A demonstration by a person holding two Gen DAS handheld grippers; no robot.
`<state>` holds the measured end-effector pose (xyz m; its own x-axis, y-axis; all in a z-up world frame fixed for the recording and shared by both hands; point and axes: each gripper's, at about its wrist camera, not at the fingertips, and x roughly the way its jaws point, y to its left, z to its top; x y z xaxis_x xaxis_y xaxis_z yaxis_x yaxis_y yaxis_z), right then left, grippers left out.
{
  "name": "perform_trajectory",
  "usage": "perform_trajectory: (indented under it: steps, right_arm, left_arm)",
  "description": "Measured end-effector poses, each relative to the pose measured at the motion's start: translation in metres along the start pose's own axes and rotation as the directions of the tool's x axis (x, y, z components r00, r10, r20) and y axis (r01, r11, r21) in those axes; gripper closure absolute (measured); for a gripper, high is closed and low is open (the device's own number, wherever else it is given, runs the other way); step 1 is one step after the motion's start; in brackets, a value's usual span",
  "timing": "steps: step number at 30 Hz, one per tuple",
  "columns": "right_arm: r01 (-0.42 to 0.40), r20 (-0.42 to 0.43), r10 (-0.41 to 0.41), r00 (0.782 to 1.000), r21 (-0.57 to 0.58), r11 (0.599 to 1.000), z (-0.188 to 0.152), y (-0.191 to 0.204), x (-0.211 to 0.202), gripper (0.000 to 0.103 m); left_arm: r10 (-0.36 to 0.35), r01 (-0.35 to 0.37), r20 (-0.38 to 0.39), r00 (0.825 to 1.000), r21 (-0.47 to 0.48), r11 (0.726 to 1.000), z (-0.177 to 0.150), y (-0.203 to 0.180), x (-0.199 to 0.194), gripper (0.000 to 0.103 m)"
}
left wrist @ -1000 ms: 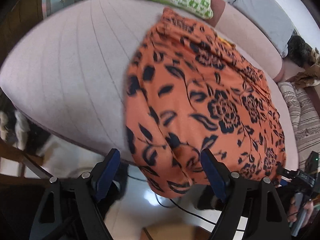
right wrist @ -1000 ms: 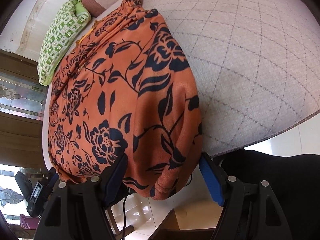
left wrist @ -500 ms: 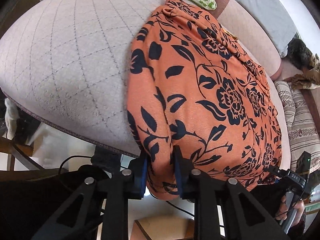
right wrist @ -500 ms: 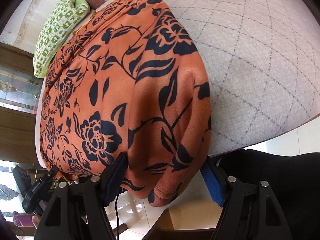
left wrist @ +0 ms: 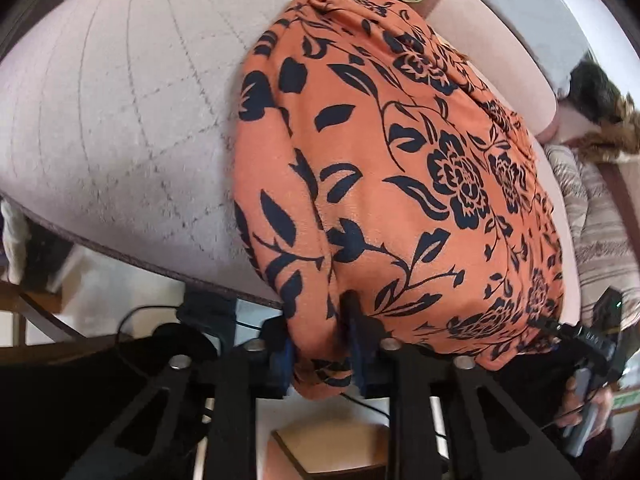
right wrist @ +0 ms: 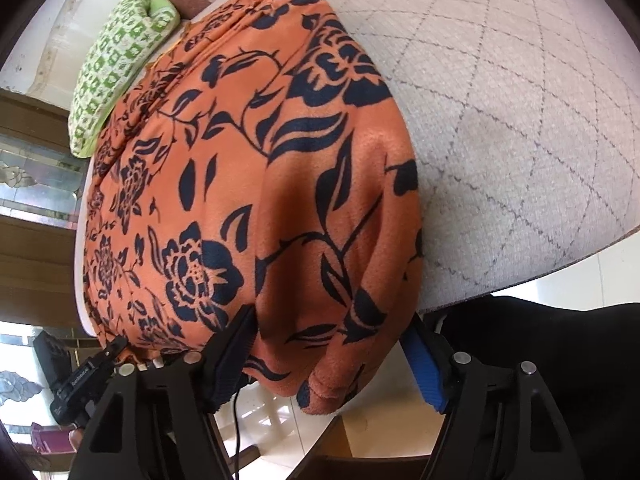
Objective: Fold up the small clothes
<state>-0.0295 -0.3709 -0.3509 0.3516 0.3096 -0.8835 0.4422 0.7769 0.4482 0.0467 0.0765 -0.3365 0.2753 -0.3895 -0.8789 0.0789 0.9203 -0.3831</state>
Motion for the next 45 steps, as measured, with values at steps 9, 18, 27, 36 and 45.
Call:
perform_trajectory:
  steps: [9, 18, 27, 36, 45]
  right_arm:
    - [-0.221, -0.016, 0.224, 0.974, 0.124, 0.967, 0.002, -0.020, -0.018, 0.086]
    - [-0.596, 0.129, 0.584, 0.801, 0.097, 0.797, 0.044, 0.013, -0.062, 0.088]
    - [-0.677, 0.315, 0.631, 0.709, 0.049, 0.735, 0.157, 0.046, -0.078, 0.088]
    - [-0.665, 0.490, 0.522, 0.699, 0.174, 0.727, 0.278, 0.024, -0.035, 0.088]
    - [-0.520, 0.385, 0.401, 0.831, 0.282, 0.806, 0.345, 0.021, 0.033, 0.085]
  left_arm:
    - [-0.212, 0.212, 0.007, 0.977, -0.056, 0.976, 0.010, 0.017, -0.028, 0.093]
    - [-0.405, 0.406, 0.138, 0.904, 0.023, 0.913, 0.063, 0.004, -0.097, 0.094]
    - [-0.394, 0.402, 0.285, 0.874, 0.032, 0.915, 0.178, -0.020, -0.103, 0.094]
    - [-0.272, 0.325, 0.387, 0.881, -0.078, 0.943, 0.289, -0.028, -0.017, 0.094]
    - [-0.196, 0.272, 0.362, 0.911, -0.173, 0.947, 0.343, -0.025, 0.044, 0.093]
